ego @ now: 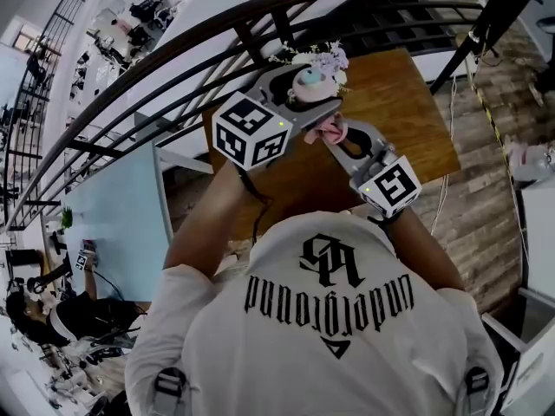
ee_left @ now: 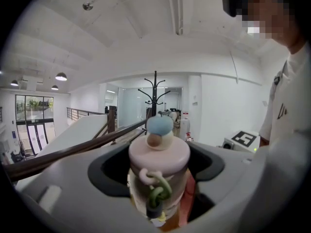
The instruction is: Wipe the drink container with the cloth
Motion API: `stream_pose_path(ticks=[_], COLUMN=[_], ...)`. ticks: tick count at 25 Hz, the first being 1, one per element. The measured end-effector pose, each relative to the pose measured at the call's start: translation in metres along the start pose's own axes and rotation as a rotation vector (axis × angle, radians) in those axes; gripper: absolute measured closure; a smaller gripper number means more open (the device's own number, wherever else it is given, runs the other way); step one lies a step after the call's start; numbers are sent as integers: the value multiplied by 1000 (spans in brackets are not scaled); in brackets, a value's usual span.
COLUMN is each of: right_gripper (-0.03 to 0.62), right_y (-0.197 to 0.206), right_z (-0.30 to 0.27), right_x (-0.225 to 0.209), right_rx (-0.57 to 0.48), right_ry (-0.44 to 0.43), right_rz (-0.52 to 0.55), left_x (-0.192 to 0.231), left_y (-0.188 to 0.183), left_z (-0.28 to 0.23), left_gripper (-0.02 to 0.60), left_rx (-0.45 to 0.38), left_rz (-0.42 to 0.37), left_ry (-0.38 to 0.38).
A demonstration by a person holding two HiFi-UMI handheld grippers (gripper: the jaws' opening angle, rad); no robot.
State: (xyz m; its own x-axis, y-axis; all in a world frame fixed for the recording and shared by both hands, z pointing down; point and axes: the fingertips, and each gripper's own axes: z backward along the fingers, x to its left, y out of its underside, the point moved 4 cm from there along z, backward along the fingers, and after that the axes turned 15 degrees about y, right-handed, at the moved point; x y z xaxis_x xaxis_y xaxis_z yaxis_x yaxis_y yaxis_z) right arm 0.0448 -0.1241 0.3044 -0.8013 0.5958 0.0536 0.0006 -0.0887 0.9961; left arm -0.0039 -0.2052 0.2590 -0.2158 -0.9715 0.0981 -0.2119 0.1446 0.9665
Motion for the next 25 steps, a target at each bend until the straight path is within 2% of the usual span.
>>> stream_pose_path(ticks=[6,8,11,15,18,21,25], right_gripper=[548,547,546,546,546,546,546], right_y=[70,79,58,1,-16,-1,45], right_z=[1,1,-2,-6,-5,-2,-5], right_x=[-6,-13,-18,-25,-25,-25,-24], right_rx=[141,161,116,1,-48,-28,88], right_ry=[34,46,33,11,13,6,-19], right_rz=[-80,-94,-83,-74,-84,-118,-184], left_x=[3,4,3,-6,-12,-13,-7], left_y=[-5,-4,-1,4,5,4,-5], left_z=[14,16,18,15,22,23,19], left_gripper=[195,195,196,196,196,196,196], left_rx=[-2,3,15,28,12,-6,1], left_rz=[-18,-18,-23,-36,-31,-32,-37], left_ry=[-8,-1,27,83,103,109,134])
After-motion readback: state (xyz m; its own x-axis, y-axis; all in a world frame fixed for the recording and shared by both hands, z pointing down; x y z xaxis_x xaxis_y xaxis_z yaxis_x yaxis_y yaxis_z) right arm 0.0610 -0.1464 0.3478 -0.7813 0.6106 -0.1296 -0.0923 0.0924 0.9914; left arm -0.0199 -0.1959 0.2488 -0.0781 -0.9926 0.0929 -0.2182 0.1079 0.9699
